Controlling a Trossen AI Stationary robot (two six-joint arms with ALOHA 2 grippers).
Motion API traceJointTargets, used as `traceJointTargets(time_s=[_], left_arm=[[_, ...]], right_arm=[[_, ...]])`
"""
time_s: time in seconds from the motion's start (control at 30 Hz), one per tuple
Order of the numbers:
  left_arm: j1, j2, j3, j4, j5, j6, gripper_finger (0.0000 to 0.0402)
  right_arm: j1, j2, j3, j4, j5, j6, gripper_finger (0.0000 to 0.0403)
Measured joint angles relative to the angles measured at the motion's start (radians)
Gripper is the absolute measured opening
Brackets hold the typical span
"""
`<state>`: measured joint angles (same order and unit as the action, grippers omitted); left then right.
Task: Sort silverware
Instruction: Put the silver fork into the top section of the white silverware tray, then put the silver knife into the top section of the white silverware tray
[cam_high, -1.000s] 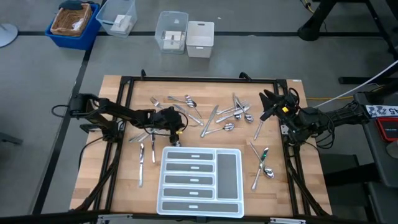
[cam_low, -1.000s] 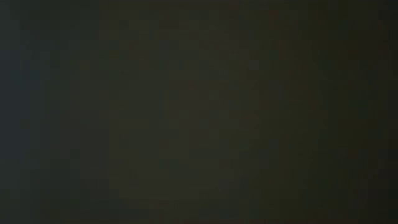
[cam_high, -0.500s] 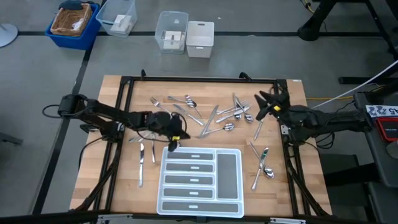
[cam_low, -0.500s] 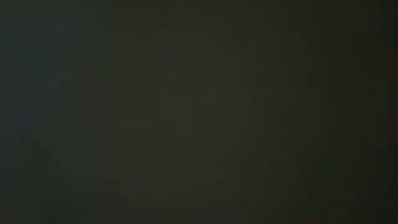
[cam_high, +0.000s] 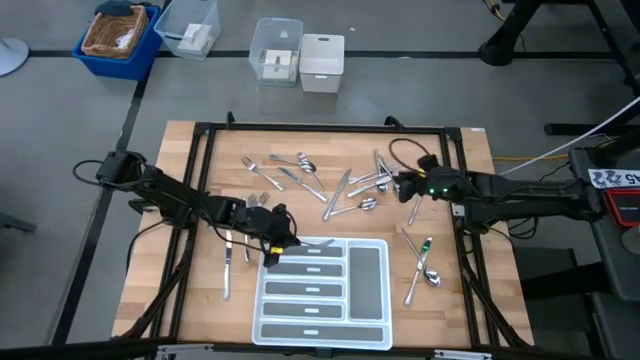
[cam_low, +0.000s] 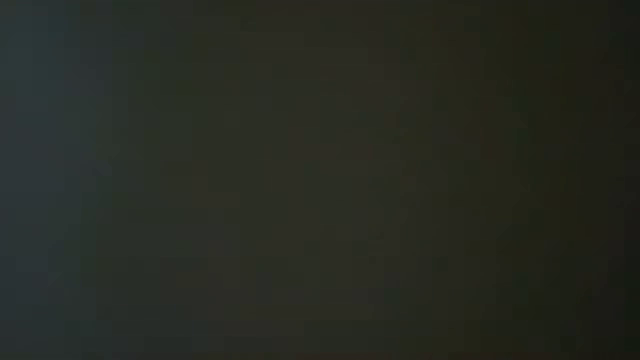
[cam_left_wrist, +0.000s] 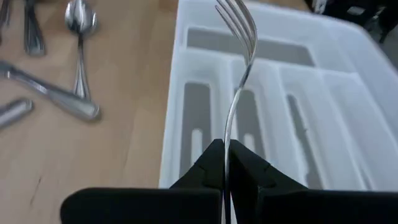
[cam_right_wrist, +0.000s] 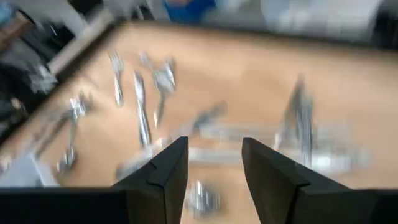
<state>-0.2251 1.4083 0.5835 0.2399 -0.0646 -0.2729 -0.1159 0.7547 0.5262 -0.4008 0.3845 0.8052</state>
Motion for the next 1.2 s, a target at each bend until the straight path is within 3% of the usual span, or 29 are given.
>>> traceJointTargets(time_s=[0.17,0.27,0.67,1.2], left_arm=[[-0.003,0.061,0.000,0.003,-0.003,0.014,0.0007],[-0.004,0.102,0.000,0.002,-0.002,0.014,0.0004],[-0.003,0.207,0.002,0.016,-0.009,0.020,0.0014],[-0.004,0.207,0.000,0.053,0.002,0.010,0.0039]], right_arm=[[-0.037,0.057,0.000,-0.129,-0.192,0.153,0.0154],[-0.038,0.083,0.000,-0.178,-0.238,0.228,0.0154],[-0.037,0.157,0.000,-0.455,-0.246,0.575,0.0154],[-0.037,0.358,0.000,-0.488,-0.212,0.693,0.0154]])
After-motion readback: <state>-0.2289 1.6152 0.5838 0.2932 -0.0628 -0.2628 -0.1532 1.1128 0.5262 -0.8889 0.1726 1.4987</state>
